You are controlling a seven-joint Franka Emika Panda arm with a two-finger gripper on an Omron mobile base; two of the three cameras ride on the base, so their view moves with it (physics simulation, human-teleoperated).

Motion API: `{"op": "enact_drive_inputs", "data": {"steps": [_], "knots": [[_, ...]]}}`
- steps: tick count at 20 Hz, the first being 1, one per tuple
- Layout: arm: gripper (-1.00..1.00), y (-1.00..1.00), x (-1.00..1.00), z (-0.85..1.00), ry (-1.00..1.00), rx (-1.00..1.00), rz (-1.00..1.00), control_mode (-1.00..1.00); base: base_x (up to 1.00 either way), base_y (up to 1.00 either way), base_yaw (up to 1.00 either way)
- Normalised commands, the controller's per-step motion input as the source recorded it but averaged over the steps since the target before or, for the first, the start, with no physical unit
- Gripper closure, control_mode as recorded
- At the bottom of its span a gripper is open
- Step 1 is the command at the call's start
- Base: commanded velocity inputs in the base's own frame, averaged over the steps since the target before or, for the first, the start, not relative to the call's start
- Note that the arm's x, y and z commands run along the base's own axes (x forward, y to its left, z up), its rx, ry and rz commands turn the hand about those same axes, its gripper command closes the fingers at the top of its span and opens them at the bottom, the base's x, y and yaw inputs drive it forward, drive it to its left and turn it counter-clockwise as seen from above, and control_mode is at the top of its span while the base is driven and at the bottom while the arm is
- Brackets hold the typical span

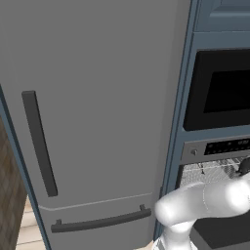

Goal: Take the fish from the oven and place it on the plate on the counter.

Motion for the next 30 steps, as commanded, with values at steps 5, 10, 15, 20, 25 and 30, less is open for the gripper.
{"op": "enact_drive_inputs", "data": {"steps": [5,10,15,20,25,30], "knots": [[-1.0,0.0,-0.25,-0.36,-0.22,0.15,0.09,-1.0,0.0,0.0,0.0],[-1.0,0.0,0.01,-0.39,-0.15,0.1,0.1,-1.0,0.0,0.0,0.0],[-1.0,0.0,0.34,-0.03,0.0,0.02,0.0,-1.0,0.0,0.0,0.0],[-1.0,0.0,0.59,-0.1,0.0,0.0,-0.03,-1.0,0.0,0.0,0.0],[-1.0,0.0,0.37,-0.45,0.0,0.0,-0.06,-1.0,0.0,0.0,0.0],[-1.0,0.0,0.12,-0.25,0.0,0.0,-0.05,-1.0,0.0,0.0,0.0]]}}
